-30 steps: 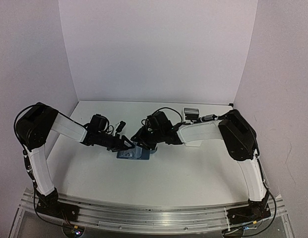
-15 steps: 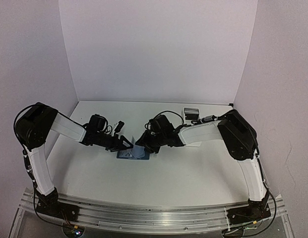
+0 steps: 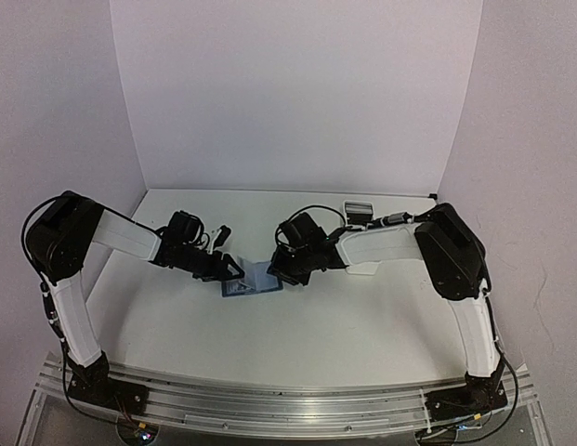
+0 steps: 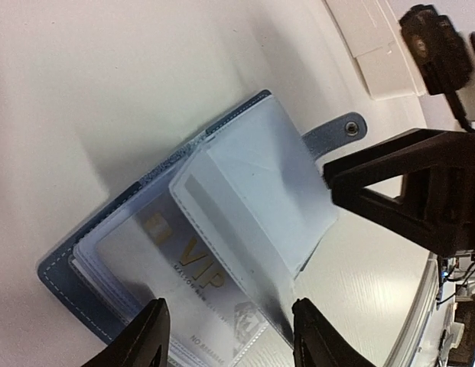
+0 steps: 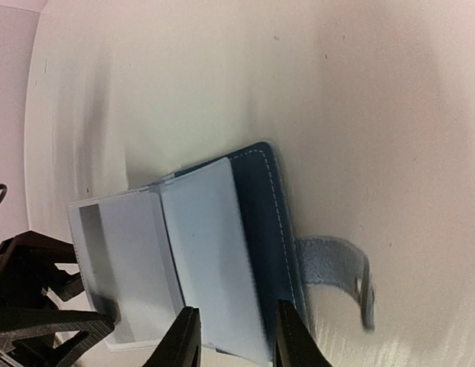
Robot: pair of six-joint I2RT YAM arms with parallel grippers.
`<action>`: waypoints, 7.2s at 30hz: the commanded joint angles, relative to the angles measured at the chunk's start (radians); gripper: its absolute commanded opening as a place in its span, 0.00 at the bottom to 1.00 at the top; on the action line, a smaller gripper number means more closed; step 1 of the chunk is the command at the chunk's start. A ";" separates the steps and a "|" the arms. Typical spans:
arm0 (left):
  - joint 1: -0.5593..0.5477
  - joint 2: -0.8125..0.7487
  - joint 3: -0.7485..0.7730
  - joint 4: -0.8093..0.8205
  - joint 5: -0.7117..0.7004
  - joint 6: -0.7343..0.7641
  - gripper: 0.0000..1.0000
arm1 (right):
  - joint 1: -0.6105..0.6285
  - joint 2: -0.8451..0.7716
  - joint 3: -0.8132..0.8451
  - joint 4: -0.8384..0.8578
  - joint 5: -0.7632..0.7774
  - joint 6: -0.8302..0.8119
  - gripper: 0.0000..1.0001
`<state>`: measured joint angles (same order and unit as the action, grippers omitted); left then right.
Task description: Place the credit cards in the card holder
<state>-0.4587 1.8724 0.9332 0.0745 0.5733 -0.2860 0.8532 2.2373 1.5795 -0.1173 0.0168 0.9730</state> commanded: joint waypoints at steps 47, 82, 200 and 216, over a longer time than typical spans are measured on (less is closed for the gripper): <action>0.094 -0.110 0.143 -0.091 -0.134 0.399 0.99 | -0.438 -0.039 0.246 -0.139 0.367 -2.190 0.94; 0.190 0.071 0.249 -0.101 -0.094 0.341 0.99 | -0.456 0.270 0.453 0.010 0.489 -2.366 0.98; 0.161 -0.058 -0.068 -0.151 -0.014 -0.272 0.80 | -0.060 0.025 0.010 0.390 -0.254 0.071 0.00; 0.154 0.073 -0.016 -0.195 -0.031 -0.265 0.55 | -0.059 0.200 0.100 0.428 -0.368 0.071 0.00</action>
<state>-0.2955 1.8710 0.9435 -0.0302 0.5911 -0.5496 0.7906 2.4087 1.6365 0.2768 -0.3061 1.0308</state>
